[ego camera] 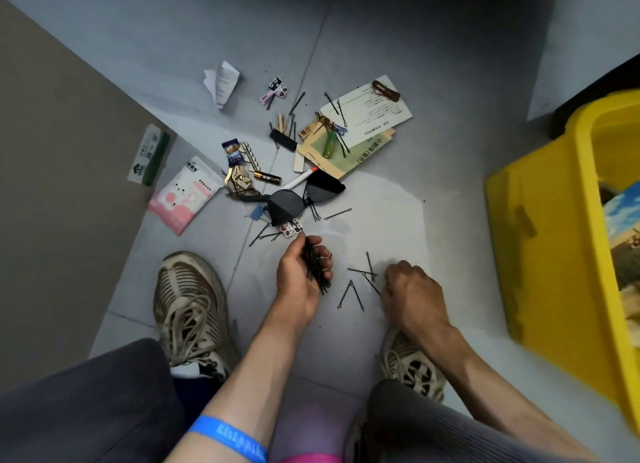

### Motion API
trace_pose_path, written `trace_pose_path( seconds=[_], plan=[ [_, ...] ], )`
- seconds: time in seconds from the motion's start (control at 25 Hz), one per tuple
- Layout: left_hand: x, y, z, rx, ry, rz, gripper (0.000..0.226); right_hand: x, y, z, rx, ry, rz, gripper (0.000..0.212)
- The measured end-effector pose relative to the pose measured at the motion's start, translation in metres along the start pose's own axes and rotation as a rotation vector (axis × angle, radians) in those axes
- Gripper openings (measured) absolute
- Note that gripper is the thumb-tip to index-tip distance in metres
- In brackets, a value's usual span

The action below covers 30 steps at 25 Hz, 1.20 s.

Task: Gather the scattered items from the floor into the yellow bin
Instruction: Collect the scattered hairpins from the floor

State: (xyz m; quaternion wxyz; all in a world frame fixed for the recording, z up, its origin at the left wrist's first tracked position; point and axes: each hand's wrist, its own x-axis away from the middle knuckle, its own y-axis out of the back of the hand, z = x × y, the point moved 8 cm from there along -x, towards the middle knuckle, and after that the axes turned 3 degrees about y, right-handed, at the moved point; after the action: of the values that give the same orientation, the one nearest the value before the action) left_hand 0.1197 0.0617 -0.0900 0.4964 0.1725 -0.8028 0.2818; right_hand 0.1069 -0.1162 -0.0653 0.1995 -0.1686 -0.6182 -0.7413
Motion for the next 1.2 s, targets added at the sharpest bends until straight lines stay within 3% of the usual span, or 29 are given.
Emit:
trace_pose_path(
  seconds=[0.16, 0.28, 0.36, 0.44, 0.52, 0.6, 0.8, 0.92, 1.04, 1.2],
  plan=[
    [0.003, 0.011, 0.001, -0.023, 0.009, -0.052, 0.030, -0.014, -0.015, 0.012, -0.069, -0.015, 0.015, 0.011],
    [0.004, 0.023, 0.003, -0.018, 0.013, -0.075, 0.031, -0.025, -0.017, 0.016, -0.341, -0.179, 0.004, 0.016],
    [0.003, 0.031, 0.002, -0.026, 0.010, -0.100, 0.031, -0.022, -0.008, 0.012, -0.466, -0.228, -0.098, 0.019],
    [0.003, 0.039, 0.002, -0.027, 0.004, -0.122, 0.031, -0.013, -0.001, 0.010, -0.426, -0.210, -0.184, 0.030],
    [0.004, 0.043, 0.004, -0.030, 0.011, -0.136, 0.031, -0.009, -0.006, 0.024, -0.358, -0.123, -0.114, 0.038],
    [0.005, 0.043, 0.008, -0.047, 0.025, -0.129, 0.031, -0.012, -0.008, 0.048, -0.274, -0.003, -0.069, 0.033],
    [0.005, 0.046, -0.003, -0.071, -0.001, -0.126, 0.031, -0.071, 0.039, 0.072, -0.103, 0.251, -0.261, 0.034],
    [0.005, 0.048, -0.007, -0.077, 0.003, -0.129, 0.030, -0.097, 0.048, 0.074, 0.017, 0.256, -0.183, 0.023],
    [0.004, 0.046, -0.011, -0.063, -0.005, -0.139, 0.030, -0.073, 0.026, 0.070, -0.050, 0.214, -0.099, 0.016],
    [0.002, 0.042, -0.002, -0.047, 0.022, -0.127, 0.031, -0.032, 0.005, 0.079, -0.049, 0.161, -0.116, 0.025]
  ],
)
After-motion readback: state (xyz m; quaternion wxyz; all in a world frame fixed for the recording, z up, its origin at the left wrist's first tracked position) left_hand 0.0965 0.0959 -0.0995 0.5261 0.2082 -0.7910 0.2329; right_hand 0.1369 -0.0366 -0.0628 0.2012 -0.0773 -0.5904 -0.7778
